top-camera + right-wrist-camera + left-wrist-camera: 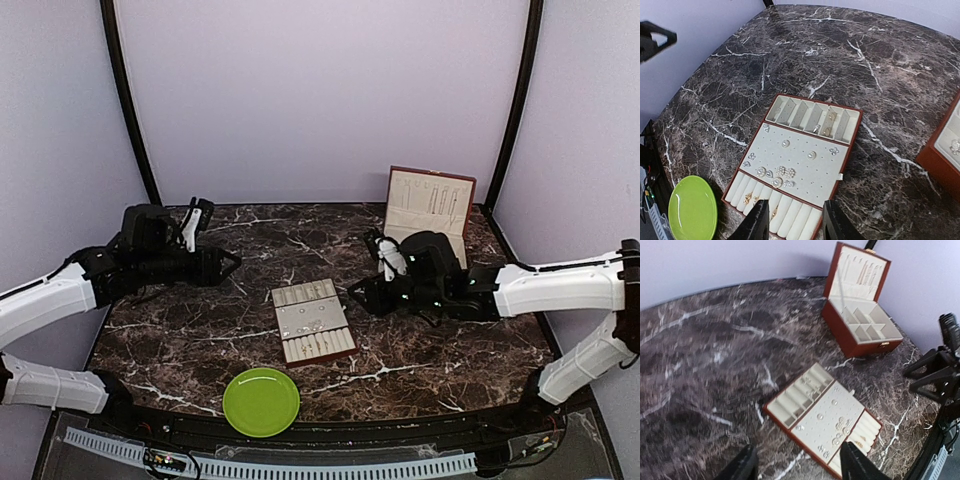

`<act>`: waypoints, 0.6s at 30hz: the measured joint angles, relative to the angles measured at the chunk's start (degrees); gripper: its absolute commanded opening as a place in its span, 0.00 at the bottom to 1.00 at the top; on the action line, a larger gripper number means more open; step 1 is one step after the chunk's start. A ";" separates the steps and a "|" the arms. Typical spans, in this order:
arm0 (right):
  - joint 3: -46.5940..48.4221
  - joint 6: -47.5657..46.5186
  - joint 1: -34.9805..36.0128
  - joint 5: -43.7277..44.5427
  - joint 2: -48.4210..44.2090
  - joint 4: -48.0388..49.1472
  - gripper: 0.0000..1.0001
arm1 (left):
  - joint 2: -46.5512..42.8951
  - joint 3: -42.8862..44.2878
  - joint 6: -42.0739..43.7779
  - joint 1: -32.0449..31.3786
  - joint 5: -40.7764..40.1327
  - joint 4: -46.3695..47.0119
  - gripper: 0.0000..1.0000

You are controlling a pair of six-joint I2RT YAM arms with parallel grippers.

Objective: Organize the mixed jewelry
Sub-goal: Insert the earring into the earring holder, then pick up the earring from the center of the board.

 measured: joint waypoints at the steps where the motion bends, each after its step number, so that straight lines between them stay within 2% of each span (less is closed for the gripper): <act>1: -1.11 0.09 -0.61 0.13 -1.36 0.15 0.39 | -1.07 -2.25 -0.96 0.00 -0.85 -0.66 0.49; 4: -5.25 0.48 -3.34 0.31 -5.84 1.01 0.40 | -3.26 -7.74 -4.13 0.00 -2.62 -4.28 0.40; 9: -12.00 0.90 -6.95 0.17 -12.13 2.16 0.42 | -5.03 -13.07 -8.20 0.00 -3.26 -9.40 0.30; 13: -15.58 1.55 -7.72 -0.35 -15.06 3.67 0.42 | -5.05 -15.02 -10.67 -1.01 -4.11 -12.74 0.29; 18: -18.10 2.80 -7.87 -1.22 -15.96 5.84 0.42 | -1.22 -14.60 -11.74 -5.99 -6.97 -15.65 0.30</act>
